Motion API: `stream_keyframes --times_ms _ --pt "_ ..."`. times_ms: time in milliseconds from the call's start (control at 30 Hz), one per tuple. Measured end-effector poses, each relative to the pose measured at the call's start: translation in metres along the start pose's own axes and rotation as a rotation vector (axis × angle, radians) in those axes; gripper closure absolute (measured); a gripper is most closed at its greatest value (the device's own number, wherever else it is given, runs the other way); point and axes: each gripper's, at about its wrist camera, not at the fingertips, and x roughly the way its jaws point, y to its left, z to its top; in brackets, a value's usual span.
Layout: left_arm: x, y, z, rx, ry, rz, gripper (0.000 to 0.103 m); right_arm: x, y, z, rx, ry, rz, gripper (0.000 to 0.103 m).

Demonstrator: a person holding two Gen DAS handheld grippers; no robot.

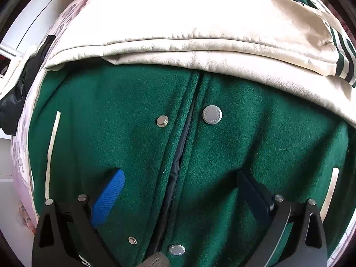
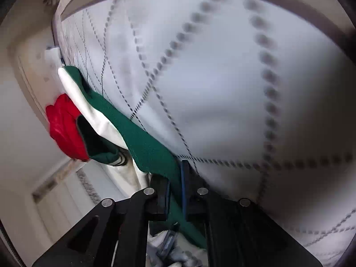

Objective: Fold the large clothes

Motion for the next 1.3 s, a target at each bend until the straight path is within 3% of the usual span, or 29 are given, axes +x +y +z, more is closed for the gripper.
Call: stream_keyframes --times_ms 67,100,133,167,233,300,367,400,433,500,600,733,833,900,967,1100,1200,1233,1300 --pt "0.000 -0.001 0.006 0.006 -0.005 0.009 0.000 -0.012 0.024 -0.008 -0.166 -0.018 -0.137 0.074" --pt "0.002 -0.003 0.024 0.006 -0.005 0.011 0.000 -0.014 0.032 -0.011 -0.250 -0.026 -0.225 0.073" --pt "0.000 -0.006 0.023 0.005 -0.005 0.012 0.000 -0.013 0.038 -0.012 -0.321 -0.040 -0.323 0.089" --pt "-0.001 -0.006 0.024 0.005 -0.005 0.014 0.000 -0.012 0.041 -0.011 -0.364 -0.038 -0.387 0.096" --pt "-0.005 -0.009 0.024 -0.004 -0.004 0.022 0.000 -0.014 0.053 -0.012 -0.374 -0.034 -0.469 0.095" --pt "-0.018 -0.004 0.024 -0.022 -0.028 0.073 0.000 -0.013 0.075 -0.024 -0.442 -0.031 -0.597 0.085" --pt "-0.030 0.006 0.019 -0.045 -0.058 0.133 0.000 -0.016 0.086 -0.047 -0.515 0.002 -0.689 0.051" --pt "-0.037 0.012 0.015 -0.059 -0.068 0.149 0.000 -0.017 0.085 -0.058 -0.539 0.029 -0.702 0.043" --pt "-0.048 0.024 0.006 -0.083 -0.077 0.165 0.000 -0.019 0.080 -0.073 -0.559 0.056 -0.735 0.038" --pt "-0.061 0.043 -0.010 -0.121 -0.079 0.168 0.000 -0.025 0.062 -0.103 -0.583 0.102 -0.777 0.038" --pt "-0.074 0.072 -0.048 -0.167 -0.039 0.167 0.000 -0.039 0.020 -0.144 -0.546 0.175 -0.772 0.038" --pt "-0.061 0.092 -0.102 -0.194 0.084 0.163 0.000 -0.059 -0.020 -0.175 -0.393 0.232 -0.643 0.038" --pt "-0.047 0.102 -0.133 -0.185 0.146 0.178 0.000 -0.057 -0.017 -0.209 -0.457 0.268 -0.597 0.038" --pt "-0.039 0.111 -0.145 -0.206 0.174 0.174 0.000 -0.027 -0.011 -0.242 -0.526 0.311 -0.556 0.038" --pt "-0.037 0.123 -0.154 -0.242 0.181 0.172 0.000 0.009 0.000 -0.259 -0.541 0.382 -0.442 0.038" --pt "-0.031 0.140 -0.161 -0.291 0.199 0.171 0.000 0.087 0.022 -0.271 -0.569 0.386 -0.355 0.040" --pt "-0.028 0.149 -0.165 -0.325 0.183 0.193 0.000 0.142 0.013 -0.277 -0.551 0.419 -0.443 0.059" --pt "-0.026 0.151 -0.165 -0.320 0.175 0.198 0.000 0.152 0.006 -0.276 -0.520 0.419 -0.466 0.074" --pt "-0.011 0.155 -0.167 -0.313 0.199 0.162 0.000 0.165 -0.008 -0.279 -0.435 0.472 -0.443 0.083"
